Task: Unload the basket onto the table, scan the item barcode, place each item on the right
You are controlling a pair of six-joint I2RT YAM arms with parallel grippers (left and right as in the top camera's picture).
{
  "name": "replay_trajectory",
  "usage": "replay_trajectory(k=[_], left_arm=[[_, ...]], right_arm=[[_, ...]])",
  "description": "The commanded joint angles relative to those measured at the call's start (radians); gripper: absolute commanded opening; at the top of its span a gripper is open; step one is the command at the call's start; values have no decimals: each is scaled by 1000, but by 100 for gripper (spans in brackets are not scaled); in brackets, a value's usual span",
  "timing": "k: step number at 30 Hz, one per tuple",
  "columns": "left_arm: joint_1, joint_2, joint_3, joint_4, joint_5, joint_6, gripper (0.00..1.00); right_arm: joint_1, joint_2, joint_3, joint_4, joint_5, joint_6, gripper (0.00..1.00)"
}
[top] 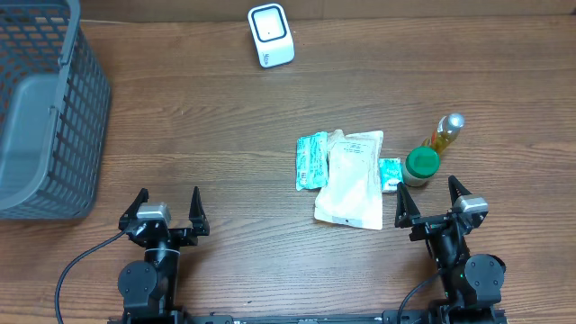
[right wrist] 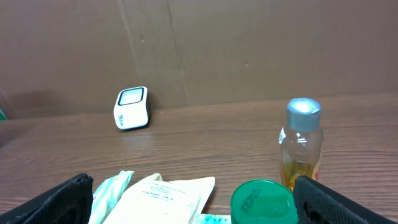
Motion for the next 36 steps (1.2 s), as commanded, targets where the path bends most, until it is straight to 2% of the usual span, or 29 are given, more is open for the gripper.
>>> replay_trajectory(k=[1,24,32,36], left_arm=[[-6,-11,-4,-2,11,27,99],[-6,-11,-4,-2,11,27,99],[-6,-11,-4,-2,11,27,100],[-6,-11,-4,-2,11,27,100]], right_arm=[[-3,-8,-11,5,-1,-3,100],[-3,-8,-11,4,3,-5,100],[-2,-8,-11,4,-2,-116,100],[-2,-8,-11,4,-1,-116,100]])
